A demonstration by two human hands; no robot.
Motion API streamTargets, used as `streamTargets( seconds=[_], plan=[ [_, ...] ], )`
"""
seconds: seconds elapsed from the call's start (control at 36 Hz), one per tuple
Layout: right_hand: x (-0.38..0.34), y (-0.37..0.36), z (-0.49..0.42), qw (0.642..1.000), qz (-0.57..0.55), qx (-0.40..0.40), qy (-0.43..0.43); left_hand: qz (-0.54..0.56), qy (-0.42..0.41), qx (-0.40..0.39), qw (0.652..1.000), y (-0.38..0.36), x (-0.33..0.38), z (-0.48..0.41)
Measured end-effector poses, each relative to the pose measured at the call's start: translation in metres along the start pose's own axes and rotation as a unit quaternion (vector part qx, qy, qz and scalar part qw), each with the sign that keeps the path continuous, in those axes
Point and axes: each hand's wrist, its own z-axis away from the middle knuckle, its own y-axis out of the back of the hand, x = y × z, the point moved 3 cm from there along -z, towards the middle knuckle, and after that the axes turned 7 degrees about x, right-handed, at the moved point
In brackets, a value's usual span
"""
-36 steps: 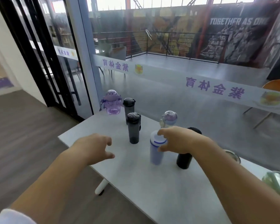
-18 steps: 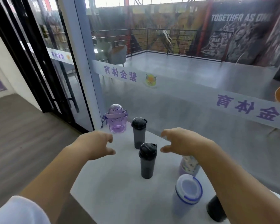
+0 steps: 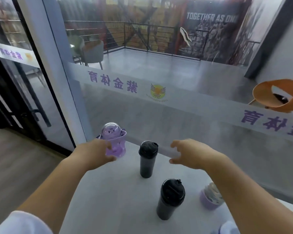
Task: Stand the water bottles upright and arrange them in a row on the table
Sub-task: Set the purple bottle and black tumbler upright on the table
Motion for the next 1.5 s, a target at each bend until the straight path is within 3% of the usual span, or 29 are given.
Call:
streamTargets(
  seconds=[0.28,0.53,0.69,0.83,1.03,1.28,1.5],
  plan=[
    [-0.066,-0.031,-0.059,0.996,-0.031,0.031,-0.073,0.031,-0.037,0.028,0.998,-0.011,-0.056,-0.096],
    [-0.096,-0.055,-0.089,0.983,-0.052,0.044,-0.171,0.055,-0.046,0.037,0.997,-0.028,-0.055,-0.152],
    [-0.102,-0.068,-0.105,0.974,-0.037,0.069,-0.215,0.046,-0.016,-0.008,0.999,-0.044,-0.046,-0.176],
    [-0.097,-0.074,-0.113,0.971,-0.055,0.085,-0.218,0.096,0.001,-0.021,0.995,-0.053,-0.048,-0.189],
    [-0.091,-0.073,-0.124,0.972,-0.093,0.113,-0.182,0.155,-0.087,-0.052,0.983,-0.056,-0.058,-0.204],
    [-0.087,-0.069,-0.148,0.97,-0.111,0.129,-0.176,0.13,-0.18,-0.088,0.971,-0.051,-0.054,-0.228],
    [-0.087,-0.064,-0.168,0.969,-0.113,0.136,-0.173,0.133,-0.197,-0.064,0.969,-0.053,-0.047,-0.237]
  ],
)
